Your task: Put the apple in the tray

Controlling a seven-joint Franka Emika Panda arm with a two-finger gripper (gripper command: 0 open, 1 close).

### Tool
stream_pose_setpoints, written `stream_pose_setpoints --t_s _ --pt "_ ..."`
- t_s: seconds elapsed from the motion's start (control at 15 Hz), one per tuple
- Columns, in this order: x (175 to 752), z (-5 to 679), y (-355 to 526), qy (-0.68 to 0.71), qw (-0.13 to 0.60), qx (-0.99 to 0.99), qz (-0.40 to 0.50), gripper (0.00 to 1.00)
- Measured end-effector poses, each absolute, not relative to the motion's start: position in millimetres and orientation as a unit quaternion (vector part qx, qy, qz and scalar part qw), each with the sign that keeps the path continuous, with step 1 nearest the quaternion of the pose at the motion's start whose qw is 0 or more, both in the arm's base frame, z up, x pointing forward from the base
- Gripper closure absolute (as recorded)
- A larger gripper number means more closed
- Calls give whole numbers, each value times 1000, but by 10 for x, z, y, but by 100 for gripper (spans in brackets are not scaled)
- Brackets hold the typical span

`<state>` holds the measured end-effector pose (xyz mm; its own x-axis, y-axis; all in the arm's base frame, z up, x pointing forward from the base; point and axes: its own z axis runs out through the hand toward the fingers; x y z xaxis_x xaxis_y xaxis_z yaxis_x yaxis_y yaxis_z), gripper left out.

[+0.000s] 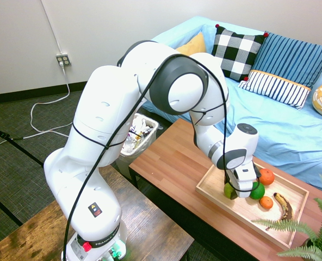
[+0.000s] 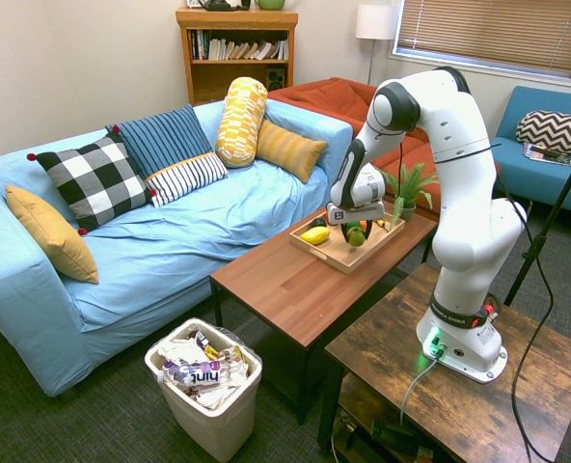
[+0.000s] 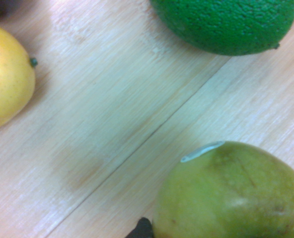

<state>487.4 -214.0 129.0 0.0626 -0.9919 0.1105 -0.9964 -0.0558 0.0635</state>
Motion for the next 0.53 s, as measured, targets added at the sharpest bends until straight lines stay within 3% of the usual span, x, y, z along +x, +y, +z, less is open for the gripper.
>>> stream_pose_setpoints --t_s 0.4,0.47,0.53 --pt "4960 1218 -2071 -687 50 725 13 100" --pt "4960 1198 -2065 -687 51 725 11 0" --pt "4963 1179 -2053 -686 50 726 10 0"
